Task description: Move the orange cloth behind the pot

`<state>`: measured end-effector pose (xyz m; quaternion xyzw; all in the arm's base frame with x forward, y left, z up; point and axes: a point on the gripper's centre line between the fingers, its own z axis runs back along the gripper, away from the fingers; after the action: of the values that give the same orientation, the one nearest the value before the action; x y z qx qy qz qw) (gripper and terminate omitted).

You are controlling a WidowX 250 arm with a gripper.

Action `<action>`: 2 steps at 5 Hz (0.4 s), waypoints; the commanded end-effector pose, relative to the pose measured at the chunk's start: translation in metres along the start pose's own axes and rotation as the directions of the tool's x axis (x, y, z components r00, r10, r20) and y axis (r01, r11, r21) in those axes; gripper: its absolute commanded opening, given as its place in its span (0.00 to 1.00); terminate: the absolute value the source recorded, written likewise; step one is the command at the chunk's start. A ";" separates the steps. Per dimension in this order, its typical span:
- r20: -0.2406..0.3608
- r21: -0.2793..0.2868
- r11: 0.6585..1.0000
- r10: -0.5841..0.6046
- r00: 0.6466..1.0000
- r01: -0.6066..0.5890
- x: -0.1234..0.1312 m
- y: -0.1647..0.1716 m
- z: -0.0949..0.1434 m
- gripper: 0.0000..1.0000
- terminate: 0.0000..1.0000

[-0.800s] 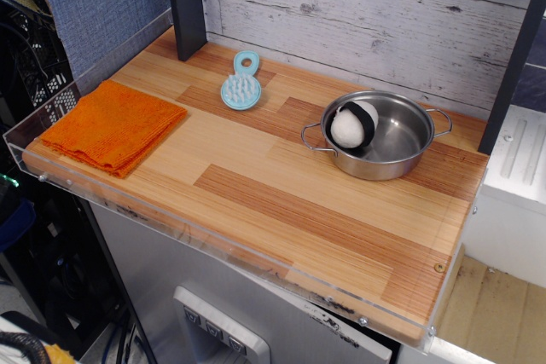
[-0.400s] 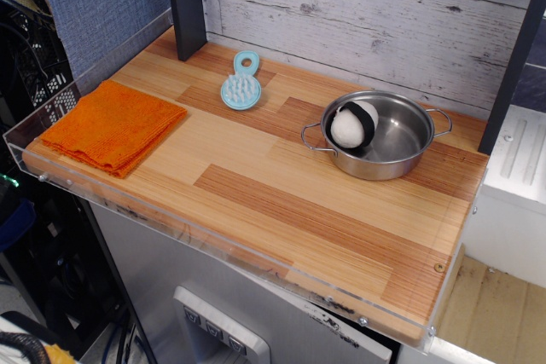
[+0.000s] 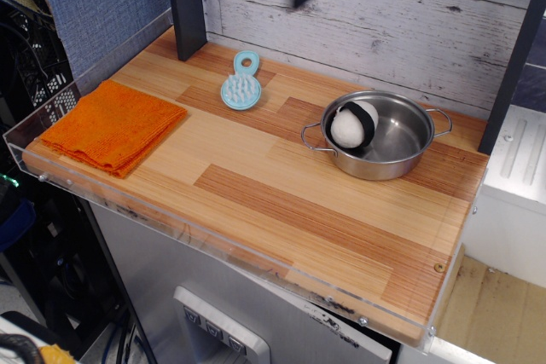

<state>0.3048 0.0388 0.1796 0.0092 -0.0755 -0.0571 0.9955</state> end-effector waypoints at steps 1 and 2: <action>0.020 0.015 0.993 0.113 0.993 -0.113 -0.063 0.089 -0.015 1.00 0.00; 0.001 0.006 0.987 0.158 0.987 -0.158 -0.079 0.094 -0.030 1.00 0.00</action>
<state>0.2464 0.1404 0.1325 0.0018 -0.0642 0.0210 0.9977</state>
